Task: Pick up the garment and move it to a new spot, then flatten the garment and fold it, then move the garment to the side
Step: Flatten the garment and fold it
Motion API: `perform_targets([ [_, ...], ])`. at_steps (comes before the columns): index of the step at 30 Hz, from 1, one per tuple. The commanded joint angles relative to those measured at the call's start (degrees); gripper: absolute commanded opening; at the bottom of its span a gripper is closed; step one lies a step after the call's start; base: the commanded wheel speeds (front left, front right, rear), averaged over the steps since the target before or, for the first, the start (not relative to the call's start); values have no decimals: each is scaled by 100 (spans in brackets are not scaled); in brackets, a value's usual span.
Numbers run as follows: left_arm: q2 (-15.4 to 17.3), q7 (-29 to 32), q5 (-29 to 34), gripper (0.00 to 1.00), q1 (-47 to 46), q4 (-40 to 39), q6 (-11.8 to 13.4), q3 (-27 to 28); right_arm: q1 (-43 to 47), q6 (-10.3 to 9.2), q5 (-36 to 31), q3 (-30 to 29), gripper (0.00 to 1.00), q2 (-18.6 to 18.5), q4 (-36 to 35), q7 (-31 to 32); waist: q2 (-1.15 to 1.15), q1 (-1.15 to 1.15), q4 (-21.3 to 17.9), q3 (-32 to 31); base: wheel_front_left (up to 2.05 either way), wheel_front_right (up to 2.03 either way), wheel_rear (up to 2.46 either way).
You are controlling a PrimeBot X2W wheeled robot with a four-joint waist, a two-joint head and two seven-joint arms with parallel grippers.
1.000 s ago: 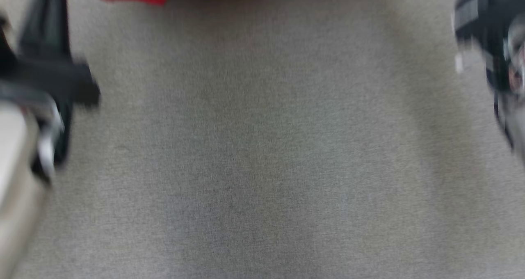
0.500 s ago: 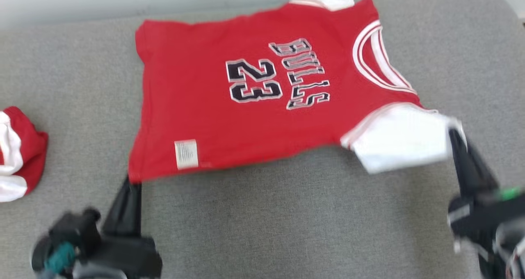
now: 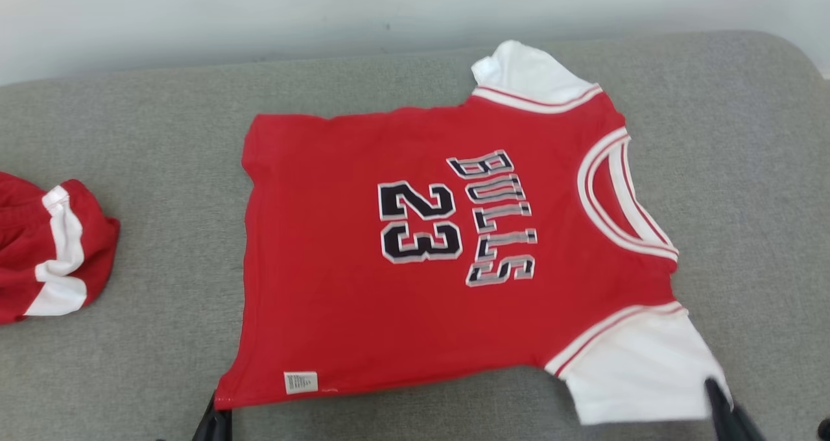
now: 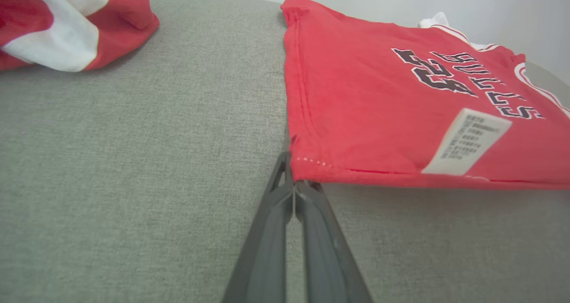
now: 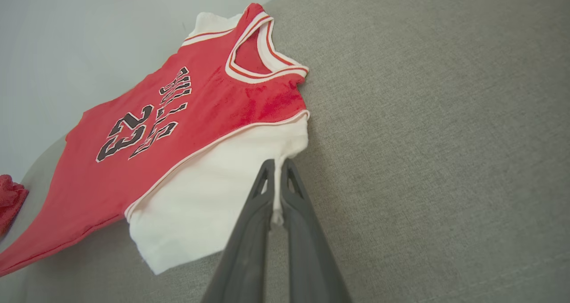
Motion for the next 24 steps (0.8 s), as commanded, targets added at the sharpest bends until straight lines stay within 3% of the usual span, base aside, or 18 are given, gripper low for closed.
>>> perform_targets([
  [1, -49, -5, 139, 0, 99, 74, -69, 81, 207, 3, -83, 28, 0, 62, -6, 62, 1, 1, 55, -54, 0, 0, 0],
  [10, -206, -5, 484, 0, 215, 429, -325, 172, 495, 3, -50, 137, 0, 237, -41, 178, 1, 1, 4, -178, 0, 0, 0],
  [16, -167, -5, 640, 0, 19, 457, -418, 183, 52, 3, -27, 218, 0, 233, -88, 251, 1, 1, -63, -200, 0, 0, 0],
  [24, 73, 155, 869, 0, -600, 504, -561, 103, -1267, 3, 116, 357, 0, -32, 347, 418, 1, 1, -87, -69, 0, 0, 0],
])
